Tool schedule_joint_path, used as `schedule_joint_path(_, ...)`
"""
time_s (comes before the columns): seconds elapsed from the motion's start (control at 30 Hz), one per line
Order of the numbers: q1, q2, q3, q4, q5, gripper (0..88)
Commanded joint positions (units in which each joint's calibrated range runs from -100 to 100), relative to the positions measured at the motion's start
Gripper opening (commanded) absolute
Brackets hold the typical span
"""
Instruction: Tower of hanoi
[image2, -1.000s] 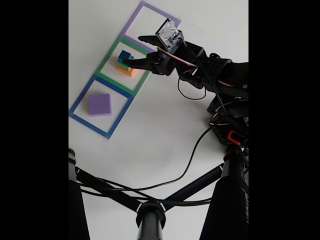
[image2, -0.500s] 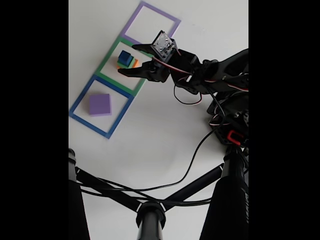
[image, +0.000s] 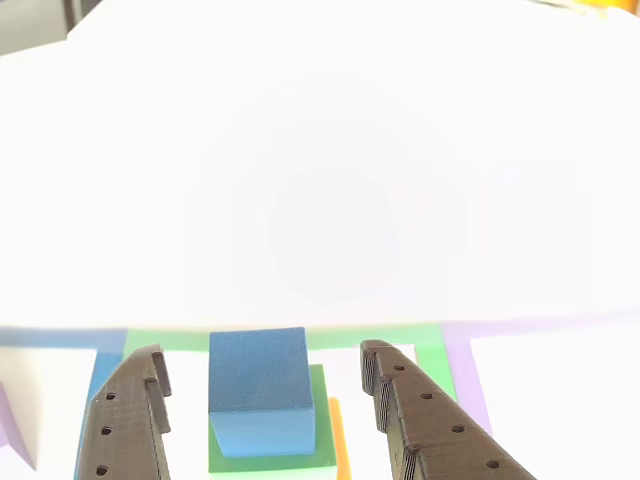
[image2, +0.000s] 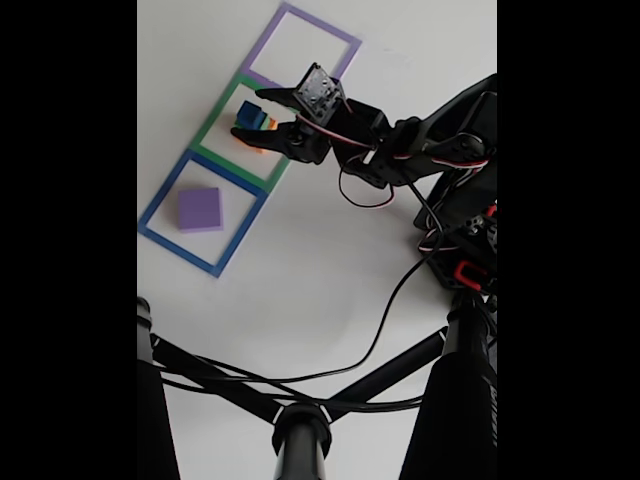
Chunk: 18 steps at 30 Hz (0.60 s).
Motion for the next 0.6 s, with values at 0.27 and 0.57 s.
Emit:
schedule_joint_path(0.27, -2.0, -0.3, -1.4, -1.5, 0.0, 9.3)
schedule_joint_path(0.57, -3.1, 0.3, -0.9, -2.0, 0.0, 6.3)
